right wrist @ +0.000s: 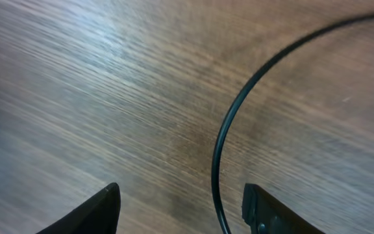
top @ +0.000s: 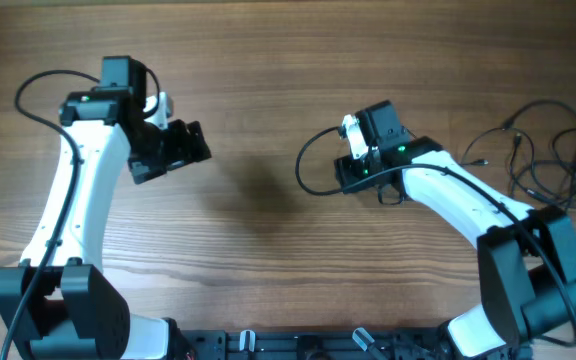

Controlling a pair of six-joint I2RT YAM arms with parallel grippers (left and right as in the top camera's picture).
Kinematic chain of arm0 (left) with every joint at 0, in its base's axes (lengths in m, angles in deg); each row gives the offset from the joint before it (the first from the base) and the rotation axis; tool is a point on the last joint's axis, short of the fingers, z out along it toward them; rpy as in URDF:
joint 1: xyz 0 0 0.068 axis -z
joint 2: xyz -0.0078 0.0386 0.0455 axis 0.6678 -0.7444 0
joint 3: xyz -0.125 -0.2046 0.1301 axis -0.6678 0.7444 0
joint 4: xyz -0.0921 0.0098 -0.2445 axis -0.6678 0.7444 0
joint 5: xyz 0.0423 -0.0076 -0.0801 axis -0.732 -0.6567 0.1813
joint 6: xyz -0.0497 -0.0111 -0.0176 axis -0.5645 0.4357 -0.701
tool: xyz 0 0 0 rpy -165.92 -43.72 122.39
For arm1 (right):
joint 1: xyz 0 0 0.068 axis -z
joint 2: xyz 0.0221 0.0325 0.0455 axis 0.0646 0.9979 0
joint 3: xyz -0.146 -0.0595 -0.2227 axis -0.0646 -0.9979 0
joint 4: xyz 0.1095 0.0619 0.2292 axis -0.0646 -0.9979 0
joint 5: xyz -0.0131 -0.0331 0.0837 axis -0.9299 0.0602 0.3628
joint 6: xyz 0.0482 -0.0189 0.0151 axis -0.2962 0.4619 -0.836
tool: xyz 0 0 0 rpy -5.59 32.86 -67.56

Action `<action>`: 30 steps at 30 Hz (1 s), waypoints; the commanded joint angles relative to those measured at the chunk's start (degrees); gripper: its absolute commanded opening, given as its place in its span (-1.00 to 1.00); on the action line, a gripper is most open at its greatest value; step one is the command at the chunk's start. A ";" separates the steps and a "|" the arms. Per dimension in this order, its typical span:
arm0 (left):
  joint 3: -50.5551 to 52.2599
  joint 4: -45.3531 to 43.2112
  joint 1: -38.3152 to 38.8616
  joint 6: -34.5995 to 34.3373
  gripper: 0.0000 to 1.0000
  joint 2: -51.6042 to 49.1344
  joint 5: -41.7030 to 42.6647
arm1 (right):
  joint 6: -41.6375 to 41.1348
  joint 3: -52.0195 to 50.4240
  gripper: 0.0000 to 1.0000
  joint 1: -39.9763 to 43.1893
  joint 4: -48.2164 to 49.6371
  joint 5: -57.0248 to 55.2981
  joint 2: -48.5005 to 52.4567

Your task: Untangle cables

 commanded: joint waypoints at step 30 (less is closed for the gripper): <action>5.29 -1.75 1.95 1.33 0.82 0.09 0.04 | -12.96 21.29 -0.91 39.67 -11.43 -3.91 -18.82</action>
